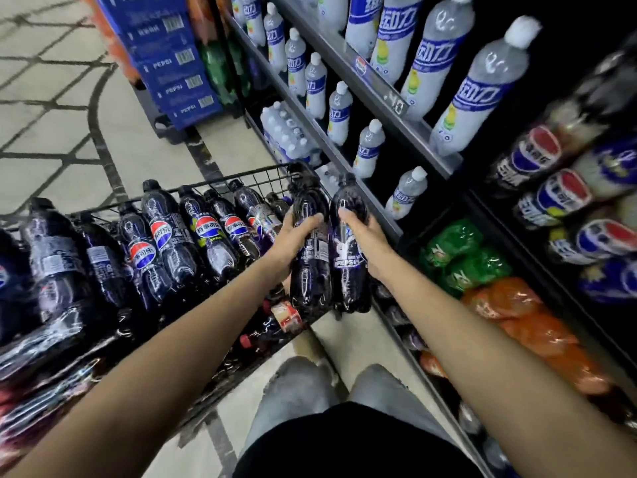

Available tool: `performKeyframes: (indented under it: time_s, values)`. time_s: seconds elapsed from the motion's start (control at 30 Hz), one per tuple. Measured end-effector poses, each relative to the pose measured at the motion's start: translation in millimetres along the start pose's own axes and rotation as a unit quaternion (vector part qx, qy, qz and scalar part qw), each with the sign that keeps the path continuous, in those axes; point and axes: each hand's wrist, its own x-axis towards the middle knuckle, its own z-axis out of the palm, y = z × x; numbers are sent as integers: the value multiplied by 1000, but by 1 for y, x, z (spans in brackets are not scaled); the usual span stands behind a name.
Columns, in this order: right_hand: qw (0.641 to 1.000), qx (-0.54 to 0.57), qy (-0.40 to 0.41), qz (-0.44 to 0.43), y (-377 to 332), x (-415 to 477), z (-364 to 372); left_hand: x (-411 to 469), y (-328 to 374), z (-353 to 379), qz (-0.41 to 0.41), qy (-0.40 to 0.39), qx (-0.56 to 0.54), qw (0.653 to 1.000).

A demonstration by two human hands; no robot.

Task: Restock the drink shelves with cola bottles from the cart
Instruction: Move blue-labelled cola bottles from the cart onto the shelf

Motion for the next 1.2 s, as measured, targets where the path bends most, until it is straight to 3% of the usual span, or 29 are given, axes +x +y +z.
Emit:
performKeyframes:
  time_s: [0.2,0.37,0.47,0.77,1.03,1.2]
  values:
    - [1000,2,12,0,28,-67,-47,-62,-27,43,-29,-13,34,999]
    - [1000,-13,-7,-8,52,-121,-84,-117,-52,75,-35,-24,-33,999]
    - [1000,-12,-6,-7,71,-153,-103,-145,-69,89,-28,-50,-20,998]
    - [996,-7,83,-25,131,-246,-142,-212,-121,125,-5,-90,57,994]
    - [981,33,181,-67,187,-354,-175,-288,-166,160,74,-124,148,978]
    - [968,63,240,-39,219,-420,-204,-333,-189,198,78,-178,178,965]
